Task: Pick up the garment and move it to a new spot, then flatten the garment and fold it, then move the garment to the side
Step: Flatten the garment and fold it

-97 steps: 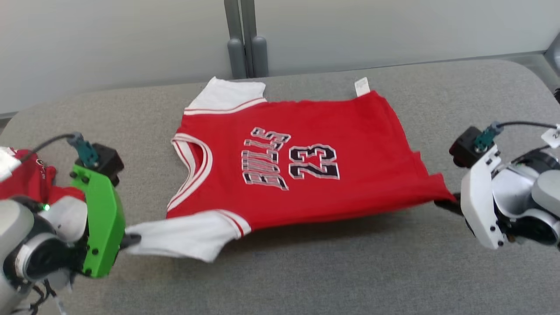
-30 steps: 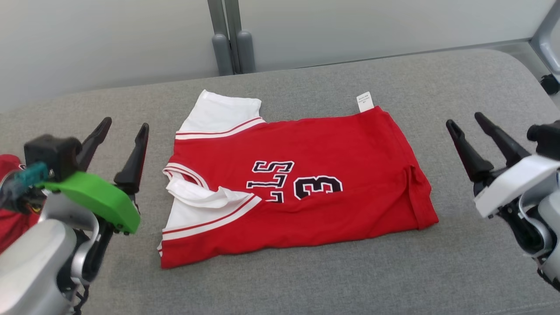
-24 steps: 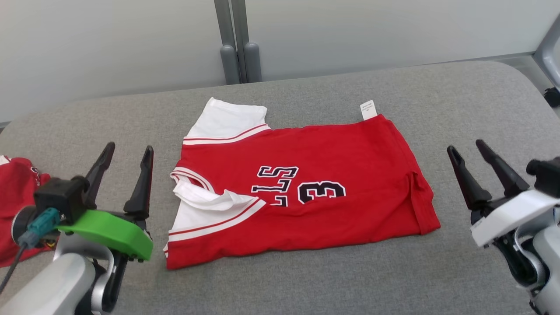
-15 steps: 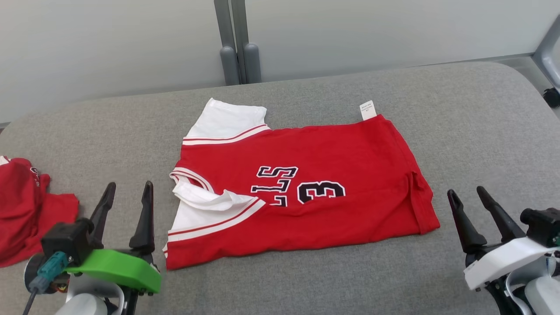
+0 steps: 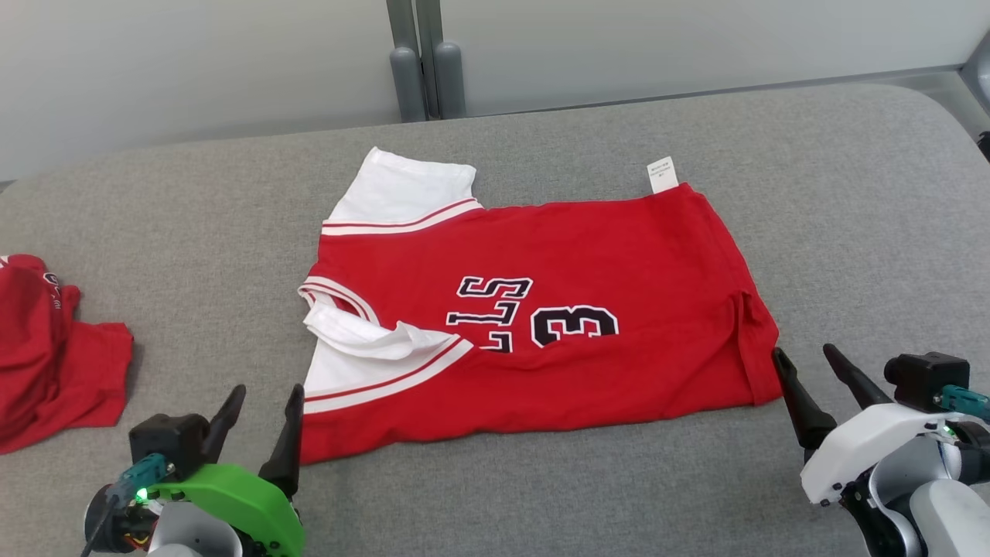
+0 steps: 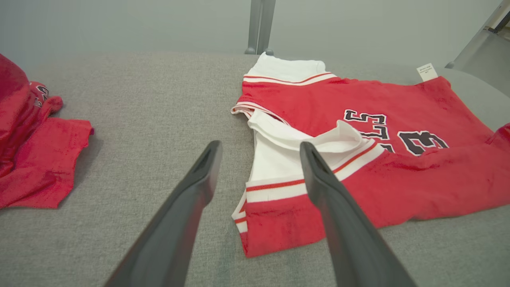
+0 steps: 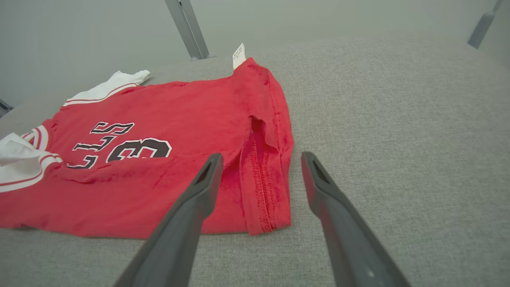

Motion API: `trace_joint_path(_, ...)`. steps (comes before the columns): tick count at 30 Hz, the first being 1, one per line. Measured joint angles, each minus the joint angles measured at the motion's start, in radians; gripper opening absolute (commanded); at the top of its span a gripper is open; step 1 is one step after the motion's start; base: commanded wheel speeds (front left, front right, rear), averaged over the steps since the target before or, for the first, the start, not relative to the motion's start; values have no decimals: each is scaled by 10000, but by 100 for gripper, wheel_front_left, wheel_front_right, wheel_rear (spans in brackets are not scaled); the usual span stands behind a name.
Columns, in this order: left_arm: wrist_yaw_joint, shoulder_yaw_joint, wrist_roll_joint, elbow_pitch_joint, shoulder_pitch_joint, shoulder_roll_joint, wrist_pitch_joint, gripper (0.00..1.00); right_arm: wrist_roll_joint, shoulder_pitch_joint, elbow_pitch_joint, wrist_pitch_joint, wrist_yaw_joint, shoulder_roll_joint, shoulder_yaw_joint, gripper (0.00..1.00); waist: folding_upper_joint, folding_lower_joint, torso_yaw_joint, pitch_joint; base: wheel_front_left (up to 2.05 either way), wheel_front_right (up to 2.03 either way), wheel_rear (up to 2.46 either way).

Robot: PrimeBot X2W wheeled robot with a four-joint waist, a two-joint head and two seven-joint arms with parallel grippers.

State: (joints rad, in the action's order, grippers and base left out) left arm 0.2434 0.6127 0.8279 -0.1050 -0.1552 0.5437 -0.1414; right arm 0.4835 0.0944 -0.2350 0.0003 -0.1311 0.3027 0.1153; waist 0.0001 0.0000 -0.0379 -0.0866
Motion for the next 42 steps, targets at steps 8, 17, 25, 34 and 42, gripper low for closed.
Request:
trace_joint_path(8,-412,698,309,-1271,-415,-334,1302,100,-577,645,-1133,836,0,-468,-144,100,0,0,3,-488,0,0,0)
trace_joint_path(17,-506,1106,272,-2207,-1137,-606,2209,100,-1183,1388,-2270,1308,-2,-817,-232,100,0,0,-2,-908,0,0,0)
trace_joint_path(25,-416,1072,393,-2587,-1304,-702,2462,83,-1407,1572,-2652,1624,-2,-934,-330,60,0,0,6,-961,0,0,0)
trace_joint_path(34,-466,1122,564,-2757,-1392,-771,2752,0,-1007,1662,-2667,1649,-6,-825,121,0,0,0,-21,-740,0,0,0)
trace_joint_path(42,-314,1321,589,-1779,-863,-165,3296,0,-316,1196,-2073,2523,-8,-109,558,0,0,0,0,-187,0,0,0)
